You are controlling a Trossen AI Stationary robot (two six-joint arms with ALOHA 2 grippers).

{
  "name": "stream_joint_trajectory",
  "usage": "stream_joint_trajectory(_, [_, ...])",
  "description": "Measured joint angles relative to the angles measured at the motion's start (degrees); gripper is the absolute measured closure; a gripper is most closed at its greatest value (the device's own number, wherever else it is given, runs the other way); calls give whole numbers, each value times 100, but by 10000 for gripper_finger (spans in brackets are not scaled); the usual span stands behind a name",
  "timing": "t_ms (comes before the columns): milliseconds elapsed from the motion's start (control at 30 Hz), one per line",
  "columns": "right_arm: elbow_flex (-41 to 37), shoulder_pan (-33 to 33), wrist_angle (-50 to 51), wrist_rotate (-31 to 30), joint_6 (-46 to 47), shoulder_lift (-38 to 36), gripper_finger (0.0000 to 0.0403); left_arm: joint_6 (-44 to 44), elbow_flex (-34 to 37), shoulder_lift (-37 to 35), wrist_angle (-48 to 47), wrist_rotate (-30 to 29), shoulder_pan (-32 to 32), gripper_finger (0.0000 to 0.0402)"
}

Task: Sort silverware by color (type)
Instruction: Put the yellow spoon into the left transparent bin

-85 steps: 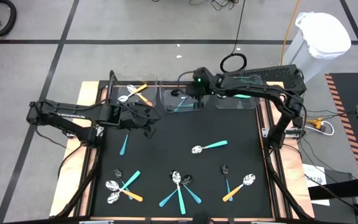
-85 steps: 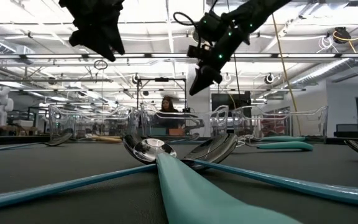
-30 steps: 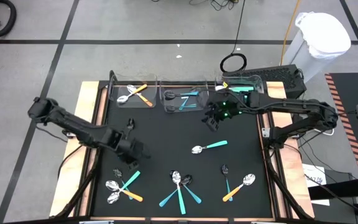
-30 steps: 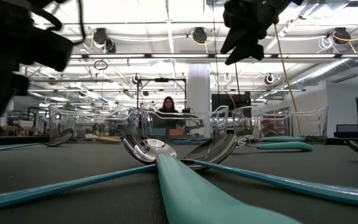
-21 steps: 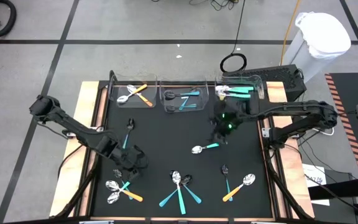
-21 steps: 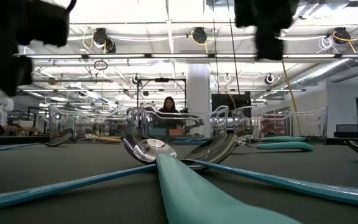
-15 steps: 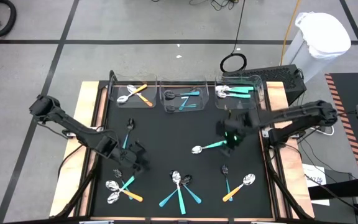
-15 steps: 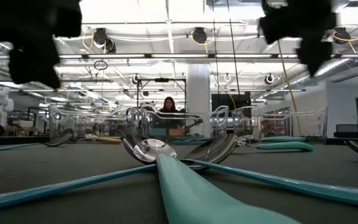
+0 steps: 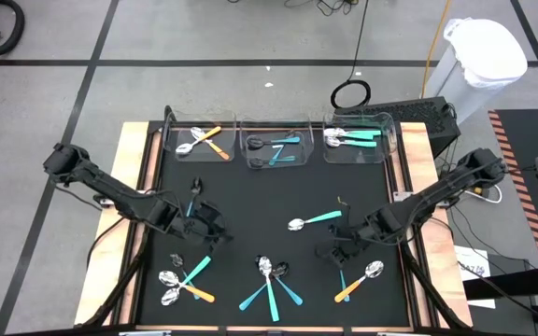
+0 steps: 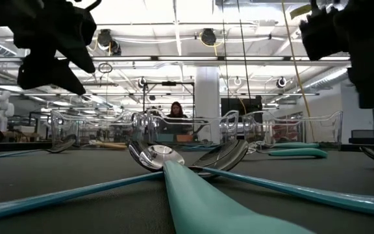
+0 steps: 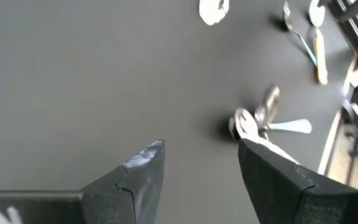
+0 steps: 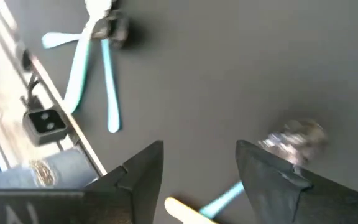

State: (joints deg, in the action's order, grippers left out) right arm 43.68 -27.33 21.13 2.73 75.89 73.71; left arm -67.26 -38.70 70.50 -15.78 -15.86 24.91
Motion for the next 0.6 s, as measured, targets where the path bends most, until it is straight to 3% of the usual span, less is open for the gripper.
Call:
stream_joint_trajectory(233, [-2,224,-1629,19,-1386,869,207,-468,2,0,462,241,251,197])
stream_joint_trajectory(400, [-2,396,-2782,34,-1641,1426,207,-1086,2,0,584,239,488,197])
stream_joint_trajectory(600, [0,515,-2159,115,-1243,1259,223,-1611,2,0,587,-51,754,197])
